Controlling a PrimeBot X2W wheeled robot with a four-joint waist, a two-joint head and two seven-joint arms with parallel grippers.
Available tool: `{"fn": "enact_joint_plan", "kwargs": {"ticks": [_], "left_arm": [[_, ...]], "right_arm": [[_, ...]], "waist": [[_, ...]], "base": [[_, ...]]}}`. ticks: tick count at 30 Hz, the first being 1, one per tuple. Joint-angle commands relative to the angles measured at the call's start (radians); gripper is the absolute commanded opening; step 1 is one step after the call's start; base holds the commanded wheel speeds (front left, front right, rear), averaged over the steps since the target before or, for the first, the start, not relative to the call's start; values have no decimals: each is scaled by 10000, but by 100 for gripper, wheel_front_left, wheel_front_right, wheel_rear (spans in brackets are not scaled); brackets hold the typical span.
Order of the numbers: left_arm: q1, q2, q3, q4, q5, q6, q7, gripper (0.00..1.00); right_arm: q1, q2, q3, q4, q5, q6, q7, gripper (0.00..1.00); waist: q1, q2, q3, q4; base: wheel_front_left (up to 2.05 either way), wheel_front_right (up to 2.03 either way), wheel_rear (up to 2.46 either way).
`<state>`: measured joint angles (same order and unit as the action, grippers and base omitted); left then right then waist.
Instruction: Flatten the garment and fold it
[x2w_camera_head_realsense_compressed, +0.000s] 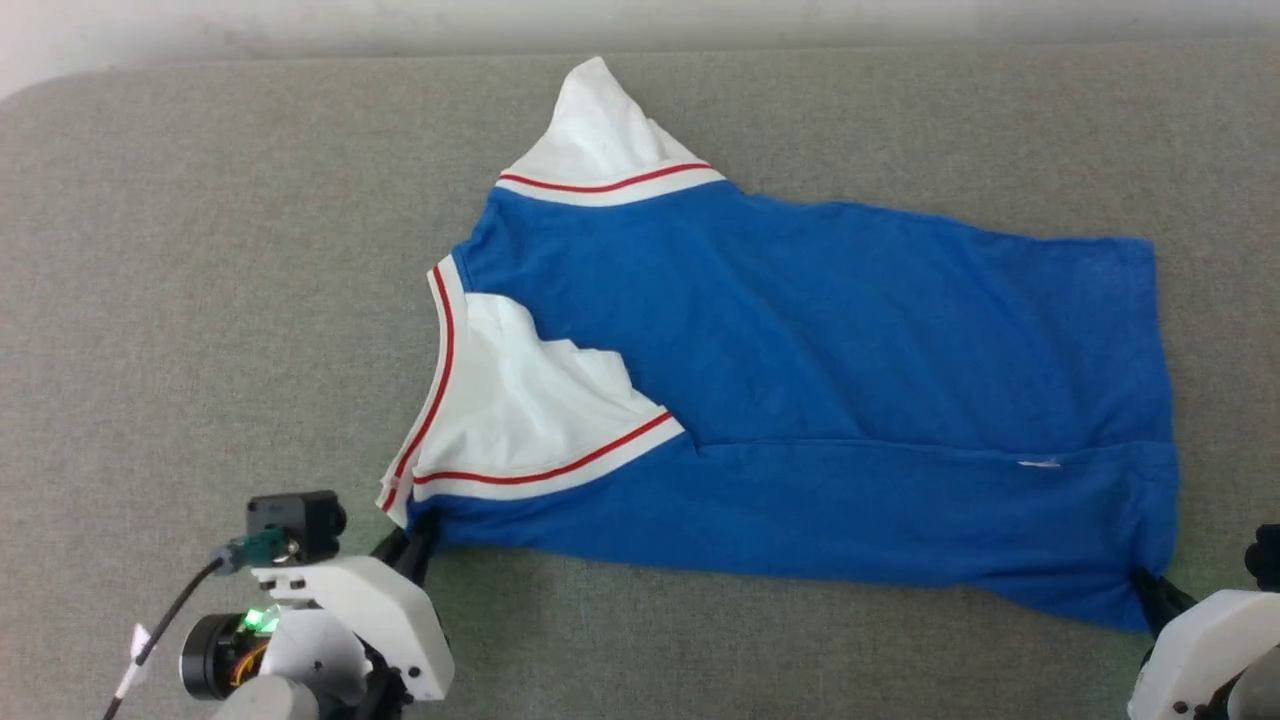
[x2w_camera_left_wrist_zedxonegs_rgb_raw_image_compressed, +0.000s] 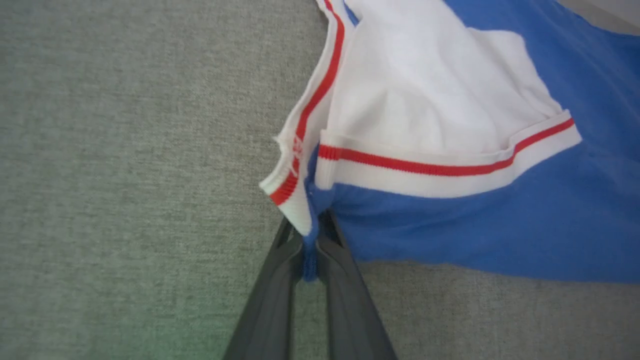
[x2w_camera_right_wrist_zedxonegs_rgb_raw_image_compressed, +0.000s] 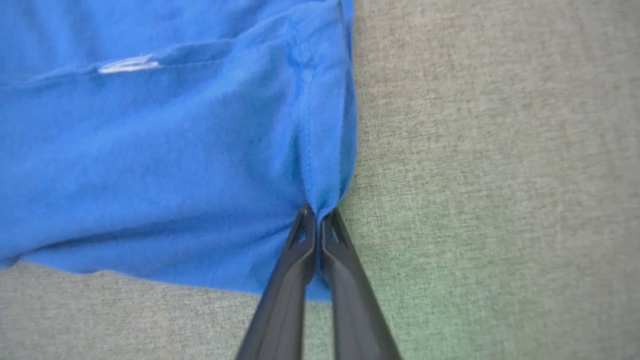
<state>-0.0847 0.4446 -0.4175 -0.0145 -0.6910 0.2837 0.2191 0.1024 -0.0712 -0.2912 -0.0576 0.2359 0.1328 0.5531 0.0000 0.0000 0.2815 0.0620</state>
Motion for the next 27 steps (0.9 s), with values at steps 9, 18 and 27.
{"fn": "enact_joint_plan", "kwargs": {"ticks": [9,18,27], "left_arm": [[915,213,1059,-1315,-1083,201,-191,0],[3176,872,1229,-3505,-1502,1153,794,0],[3813,96,685,-2826,-1901,1025,601,0]], "right_arm": [[-552,-853,-335,-800,228,-21,296,0],[660,-671,-788,-1504,679,-21,1357,0],[1662,-383,-760,-1377,477,-21,1738,0]], "waist": [[0,0,-699,-117],[0,0,-913,94],[0,0,-939,248]], "base": [[0,0,0],[0,0,0],[0,0,0]]}}
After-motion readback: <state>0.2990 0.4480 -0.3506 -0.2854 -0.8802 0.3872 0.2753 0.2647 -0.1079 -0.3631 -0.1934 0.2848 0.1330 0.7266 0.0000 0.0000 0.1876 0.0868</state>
